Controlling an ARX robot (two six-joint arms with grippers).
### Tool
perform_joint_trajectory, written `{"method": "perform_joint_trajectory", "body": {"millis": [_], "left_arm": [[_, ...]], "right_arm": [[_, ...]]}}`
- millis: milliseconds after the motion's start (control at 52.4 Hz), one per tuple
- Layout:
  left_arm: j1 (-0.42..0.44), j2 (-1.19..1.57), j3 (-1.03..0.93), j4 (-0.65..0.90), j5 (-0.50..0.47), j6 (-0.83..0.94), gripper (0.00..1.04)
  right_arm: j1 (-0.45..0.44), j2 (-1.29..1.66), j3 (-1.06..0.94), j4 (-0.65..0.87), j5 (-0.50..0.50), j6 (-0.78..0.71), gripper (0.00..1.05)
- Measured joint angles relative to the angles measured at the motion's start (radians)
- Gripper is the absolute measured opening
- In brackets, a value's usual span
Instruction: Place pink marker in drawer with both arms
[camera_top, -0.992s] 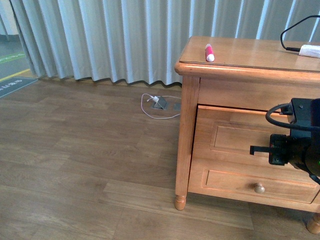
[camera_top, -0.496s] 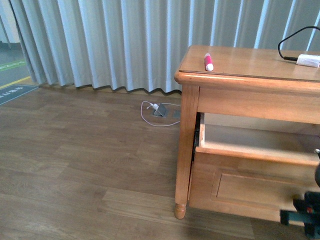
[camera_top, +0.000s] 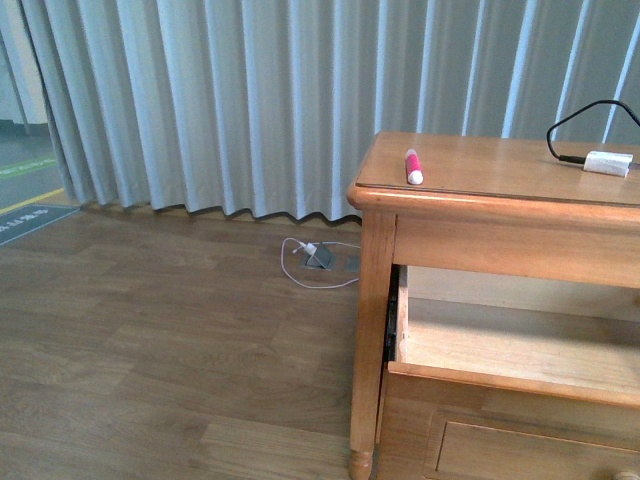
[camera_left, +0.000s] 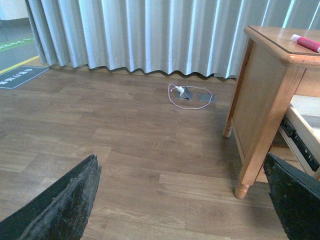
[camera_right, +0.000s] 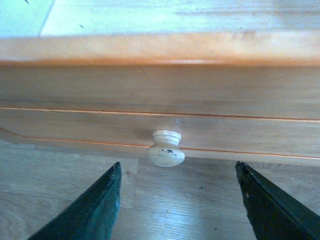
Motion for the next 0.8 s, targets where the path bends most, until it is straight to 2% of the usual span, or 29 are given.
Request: {"method": "perform_joint_trajectory", "body": {"millis": [114, 153, 362, 534, 801], "left_arm": [[0.0, 0.0, 0.0, 0.0, 0.0, 0.0, 0.99], [0.0, 0.0, 0.0, 0.0, 0.0, 0.0, 0.99], [0.0, 0.0, 0.0, 0.0, 0.0, 0.0, 0.99], [0.0, 0.0, 0.0, 0.0, 0.0, 0.0, 0.99], [0.0, 0.0, 0.0, 0.0, 0.0, 0.0, 0.99]], "right_arm": [[-0.027, -0.203, -0.007, -0.172, -0.063, 0.006, 0.95], [-0.035, -0.26, -0.007, -0.223, -0.08, 0.006, 0.98], [-0.117, -0.644, 0.024, -0.576, -0.206, -0.024, 0.96], [-0.212, -0.899, 0.055, -0.796, -0.322, -0.091, 0.96], [-0.234, -0.988, 0.043, -0.866, -0.344, -0.132, 0.96]]}}
